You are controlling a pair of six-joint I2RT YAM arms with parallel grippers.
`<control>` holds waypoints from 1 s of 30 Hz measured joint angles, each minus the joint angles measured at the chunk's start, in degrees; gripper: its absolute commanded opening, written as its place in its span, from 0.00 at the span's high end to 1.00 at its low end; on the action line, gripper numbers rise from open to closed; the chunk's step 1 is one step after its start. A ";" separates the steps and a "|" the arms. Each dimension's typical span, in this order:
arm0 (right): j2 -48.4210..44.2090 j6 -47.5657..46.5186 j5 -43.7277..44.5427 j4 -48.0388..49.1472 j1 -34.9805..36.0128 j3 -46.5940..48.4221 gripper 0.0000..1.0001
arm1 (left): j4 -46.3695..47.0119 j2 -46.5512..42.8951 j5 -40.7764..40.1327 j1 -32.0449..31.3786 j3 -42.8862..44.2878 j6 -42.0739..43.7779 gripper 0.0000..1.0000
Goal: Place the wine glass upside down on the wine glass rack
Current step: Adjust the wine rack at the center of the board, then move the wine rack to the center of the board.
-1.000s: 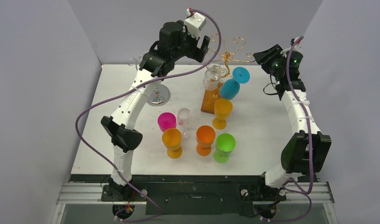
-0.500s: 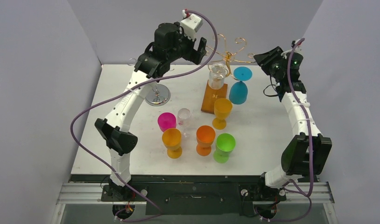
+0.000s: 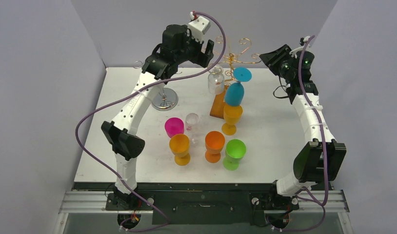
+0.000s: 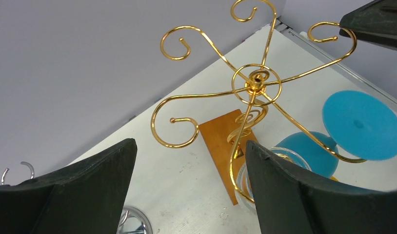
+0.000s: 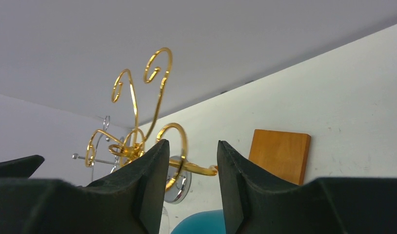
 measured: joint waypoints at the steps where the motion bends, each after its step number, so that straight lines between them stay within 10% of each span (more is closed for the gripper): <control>1: 0.24 -0.04 -0.42 -0.50 0.00 0.85 0.60 | -0.02 0.00 0.00 0.13 0.00 0.07 0.21; 8: 1.68 0.70 -2.67 -0.85 -2.12 6.54 0.55 | -0.04 0.00 0.09 0.66 0.00 0.13 0.22; 13: 1.55 1.99 -2.80 0.28 -5.33 5.49 0.77 | -0.04 0.00 0.31 0.90 0.00 0.11 0.22; 19: 0.31 2.47 -0.13 1.75 -8.26 -7.32 1.00 | -0.07 -0.04 0.61 1.92 0.00 -0.79 0.22; 30: 4.70 4.31 4.13 3.65 1.18 -26.75 1.00 | -0.24 -2.75 0.79 3.50 0.00 -2.40 0.15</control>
